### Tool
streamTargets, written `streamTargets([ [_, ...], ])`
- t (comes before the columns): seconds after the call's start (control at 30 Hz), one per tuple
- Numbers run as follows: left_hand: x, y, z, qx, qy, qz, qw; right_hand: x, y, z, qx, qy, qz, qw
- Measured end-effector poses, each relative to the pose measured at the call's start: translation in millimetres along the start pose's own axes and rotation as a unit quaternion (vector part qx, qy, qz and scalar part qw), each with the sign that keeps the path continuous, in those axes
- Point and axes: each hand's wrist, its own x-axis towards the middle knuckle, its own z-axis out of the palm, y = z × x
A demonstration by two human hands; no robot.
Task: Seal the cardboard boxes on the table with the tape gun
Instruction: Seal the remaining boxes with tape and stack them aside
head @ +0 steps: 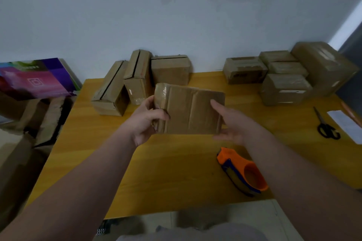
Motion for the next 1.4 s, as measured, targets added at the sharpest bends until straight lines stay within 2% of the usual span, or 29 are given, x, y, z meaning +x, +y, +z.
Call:
streamTargets([
  [0.1, 16, 3, 13, 0.018, -0.009, 0.003, 1.000, 8, -7, -8, -0.041, 0.023, -0.100, 0.994],
  [0.2, 35, 7, 24, 0.029, -0.022, -0.001, 0.999, 20, -20, -25, -0.135, 0.079, -0.199, 0.967],
  [0.27, 49, 11, 31, 0.040, -0.023, -0.001, 0.999, 30, -33, -38, -0.257, 0.126, -0.240, 0.928],
  [0.33, 65, 14, 38, 0.058, -0.022, -0.002, 0.998, 39, -50, -48, -0.400, 0.149, -0.283, 0.859],
  [0.4, 81, 19, 46, 0.090, -0.032, -0.004, 0.995, 48, -68, -58, -0.504, 0.116, -0.301, 0.801],
  [0.5, 105, 29, 62, 0.146, -0.047, -0.011, 0.988, 70, -92, -72, -0.586, 0.024, -0.276, 0.761],
  [0.63, 134, 41, 81, 0.180, -0.070, -0.033, 0.981, 97, -116, -92, -0.589, -0.066, -0.240, 0.769],
  [0.73, 150, 40, 91, 0.178, -0.060, -0.043, 0.981, 112, -126, -106, -0.593, -0.062, -0.221, 0.772],
  [0.8, 160, 38, 94, 0.183, -0.013, -0.035, 0.982, 123, -130, -117, -0.599, -0.030, -0.223, 0.768],
  [0.9, 174, 36, 90, 0.245, 0.093, -0.008, 0.965, 139, -135, -134, -0.645, 0.035, -0.226, 0.729],
  [1.0, 184, 37, 83, 0.308, 0.153, 0.015, 0.939, 156, -139, -147, -0.688, 0.081, -0.228, 0.684],
  [1.1, 189, 36, 77, 0.347, 0.171, 0.018, 0.922, 173, -139, -155, -0.701, 0.089, -0.229, 0.669],
  [1.27, 194, 34, 71, 0.381, 0.192, 0.013, 0.904, 195, -135, -168, -0.751, 0.098, -0.191, 0.624],
  [1.4, 197, 36, 68, 0.400, 0.200, 0.007, 0.894, 203, -133, -177, -0.749, 0.104, -0.158, 0.635],
])
